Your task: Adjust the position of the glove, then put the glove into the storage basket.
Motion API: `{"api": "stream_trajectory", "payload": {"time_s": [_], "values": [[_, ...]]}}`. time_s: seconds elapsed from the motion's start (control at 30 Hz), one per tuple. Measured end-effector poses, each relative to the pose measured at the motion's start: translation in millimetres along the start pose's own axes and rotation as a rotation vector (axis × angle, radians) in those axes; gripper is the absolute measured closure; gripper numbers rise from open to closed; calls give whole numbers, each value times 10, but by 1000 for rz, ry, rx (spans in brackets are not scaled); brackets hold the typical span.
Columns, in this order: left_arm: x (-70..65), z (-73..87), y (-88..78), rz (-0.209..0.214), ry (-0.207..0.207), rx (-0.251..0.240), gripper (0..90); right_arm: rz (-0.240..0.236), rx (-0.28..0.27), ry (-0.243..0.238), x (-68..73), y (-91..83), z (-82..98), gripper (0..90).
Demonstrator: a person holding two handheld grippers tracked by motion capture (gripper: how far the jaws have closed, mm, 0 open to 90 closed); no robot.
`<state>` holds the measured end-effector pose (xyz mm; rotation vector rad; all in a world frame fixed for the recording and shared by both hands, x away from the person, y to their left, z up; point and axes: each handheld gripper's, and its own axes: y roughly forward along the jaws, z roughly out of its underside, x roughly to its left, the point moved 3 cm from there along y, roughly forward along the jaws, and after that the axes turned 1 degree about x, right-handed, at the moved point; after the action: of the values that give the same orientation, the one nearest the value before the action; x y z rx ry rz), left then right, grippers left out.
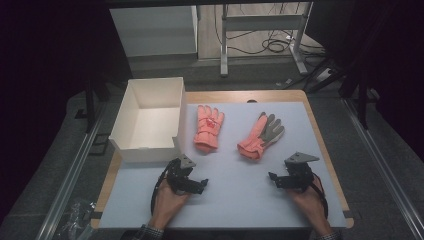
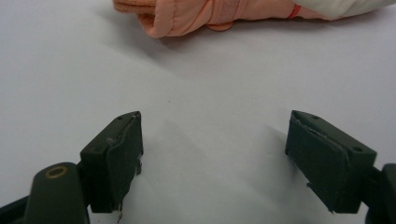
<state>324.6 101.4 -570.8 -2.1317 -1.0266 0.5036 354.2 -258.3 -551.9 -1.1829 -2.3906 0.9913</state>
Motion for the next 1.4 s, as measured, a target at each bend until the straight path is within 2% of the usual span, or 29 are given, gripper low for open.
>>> {"api": "stream_trajectory", "payload": {"time_s": [0.27,0.37,0.6,1.0,1.4], "values": [[1,3,1,1,-4,-3,9,-54,-11,53,-52,-21,0,183],[1,3,1,1,-4,-3,9,-48,-9,45,-46,-18,-1,183],[4,5,-1,1,0,0,9,-1,7,-7,12,-2,-7,178],[3,5,-1,0,1,0,9,11,6,-22,26,-20,-10,181],[3,5,-1,0,0,-1,10,1,-13,1,3,-55,-74,181]]}}
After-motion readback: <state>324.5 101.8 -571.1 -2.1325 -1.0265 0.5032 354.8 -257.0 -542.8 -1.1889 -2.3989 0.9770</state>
